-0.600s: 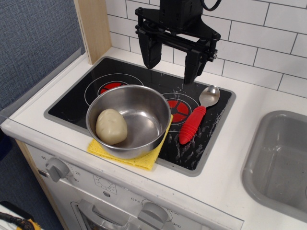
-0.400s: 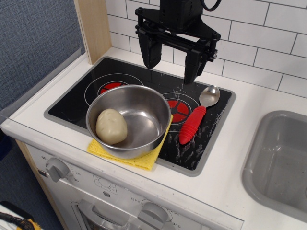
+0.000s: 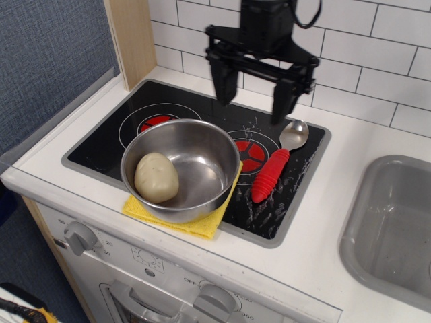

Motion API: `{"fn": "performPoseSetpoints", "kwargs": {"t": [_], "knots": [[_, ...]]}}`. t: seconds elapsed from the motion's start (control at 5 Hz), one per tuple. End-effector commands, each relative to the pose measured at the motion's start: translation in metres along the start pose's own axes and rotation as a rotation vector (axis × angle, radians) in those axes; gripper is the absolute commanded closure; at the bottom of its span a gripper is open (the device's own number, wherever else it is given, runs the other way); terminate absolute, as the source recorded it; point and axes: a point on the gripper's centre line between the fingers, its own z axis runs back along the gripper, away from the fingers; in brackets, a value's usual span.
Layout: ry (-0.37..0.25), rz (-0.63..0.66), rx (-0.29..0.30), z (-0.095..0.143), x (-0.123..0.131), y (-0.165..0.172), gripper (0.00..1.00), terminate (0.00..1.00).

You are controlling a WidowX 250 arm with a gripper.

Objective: Place the spoon beside the metal pot.

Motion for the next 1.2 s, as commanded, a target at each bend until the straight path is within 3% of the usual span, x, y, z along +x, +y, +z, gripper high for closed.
{"fn": "performPoseSetpoints", "kwargs": {"t": [0.0, 0.4, 0.8, 1.0], "knots": [[-0.053, 0.065, -0.008, -0.018, 0.038, 0.003, 0.00, 0.00], [0.026, 0.107, 0.021, -0.075, 0.030, -0.001, 0.00, 0.00], [0.084, 0.119, 0.041, -0.105, 0.015, -0.006, 0.00, 0.00], [0.096, 0.111, 0.025, -0.114, 0.011, -0.011, 0.00, 0.00]]}}
